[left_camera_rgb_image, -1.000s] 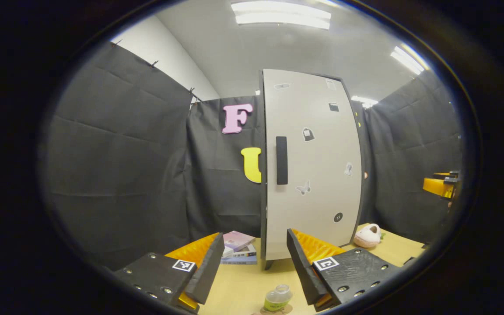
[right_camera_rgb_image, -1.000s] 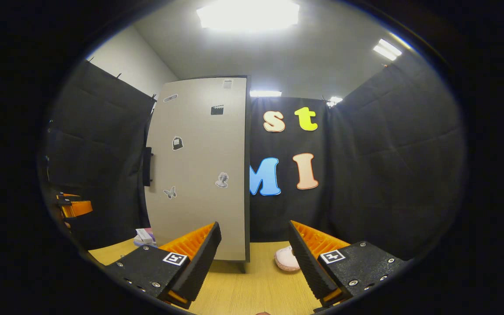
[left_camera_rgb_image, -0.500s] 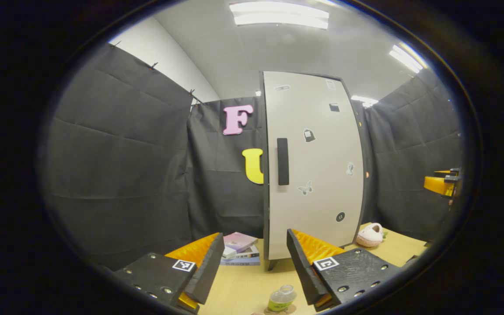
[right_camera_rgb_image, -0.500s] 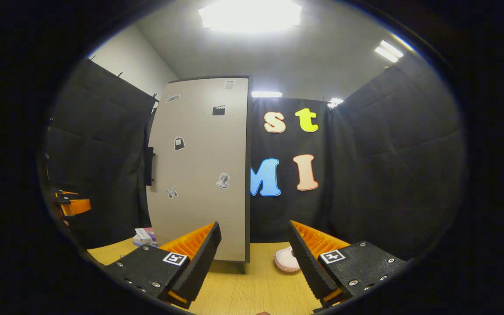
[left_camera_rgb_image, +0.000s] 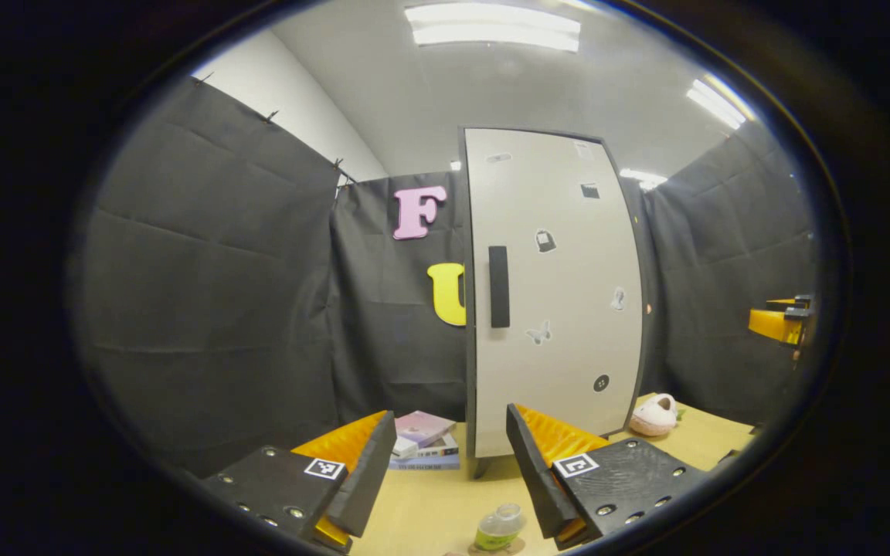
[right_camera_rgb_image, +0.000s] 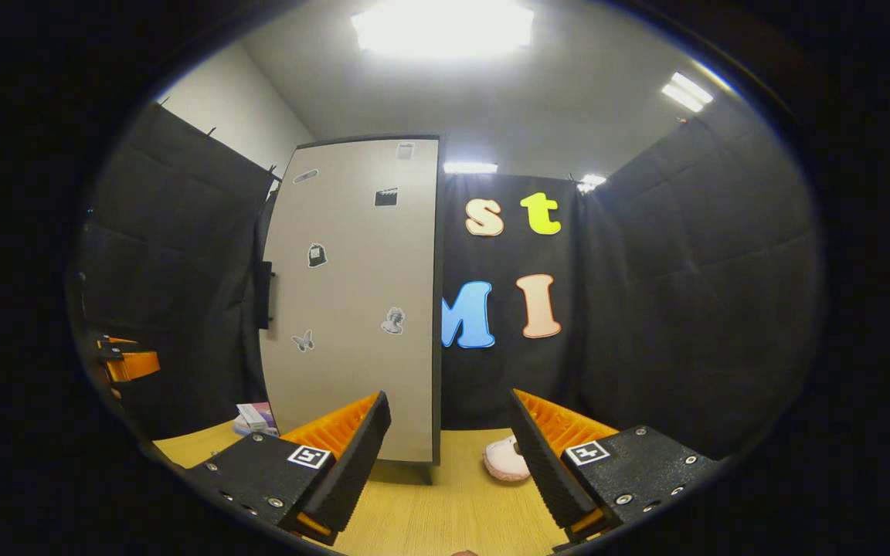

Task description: Open the cabinet door with the right hand, grasp the bottle in the cabinet with the left hand and place it on the coaster, then close the cabinet door with the right hand.

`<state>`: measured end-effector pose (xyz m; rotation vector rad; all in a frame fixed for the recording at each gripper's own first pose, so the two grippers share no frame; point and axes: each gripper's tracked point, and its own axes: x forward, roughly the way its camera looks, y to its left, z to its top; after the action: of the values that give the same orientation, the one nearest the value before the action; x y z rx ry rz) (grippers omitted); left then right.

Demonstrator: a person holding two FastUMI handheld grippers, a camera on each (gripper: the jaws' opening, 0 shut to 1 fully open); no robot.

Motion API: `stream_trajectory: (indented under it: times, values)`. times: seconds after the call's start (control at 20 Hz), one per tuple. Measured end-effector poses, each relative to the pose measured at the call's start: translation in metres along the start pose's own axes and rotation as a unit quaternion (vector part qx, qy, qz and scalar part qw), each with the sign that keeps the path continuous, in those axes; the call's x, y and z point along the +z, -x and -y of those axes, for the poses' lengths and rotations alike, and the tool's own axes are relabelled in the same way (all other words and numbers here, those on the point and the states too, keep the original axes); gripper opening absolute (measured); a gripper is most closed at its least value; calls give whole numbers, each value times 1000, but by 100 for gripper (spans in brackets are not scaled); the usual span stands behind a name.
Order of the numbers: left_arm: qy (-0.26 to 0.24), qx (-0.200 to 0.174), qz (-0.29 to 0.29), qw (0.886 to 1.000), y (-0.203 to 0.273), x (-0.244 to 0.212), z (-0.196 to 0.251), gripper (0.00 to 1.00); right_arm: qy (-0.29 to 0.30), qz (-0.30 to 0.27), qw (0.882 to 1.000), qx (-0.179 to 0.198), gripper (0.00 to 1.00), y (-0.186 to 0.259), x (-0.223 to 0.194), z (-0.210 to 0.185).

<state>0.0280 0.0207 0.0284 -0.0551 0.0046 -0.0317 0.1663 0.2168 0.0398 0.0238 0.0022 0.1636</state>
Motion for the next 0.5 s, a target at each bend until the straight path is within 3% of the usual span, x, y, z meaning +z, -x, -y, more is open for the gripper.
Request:
stream_trajectory:
  times: [0.15, 0.2, 0.5]
  values:
    - [1, 0, 0, 1000, -1, 0, -1, 78, 0, -1, 1000, 1, 94, -1, 0, -2]
    - [1, 1, 0, 1000, 0, 0, -2, 82, 0, -1, 1000, 1, 94, -1, -1, -2]
    - [2, 3, -1, 1000, -2, -2, -4, 82, -2, -1, 1000, 0, 94, -1, -1, -2]
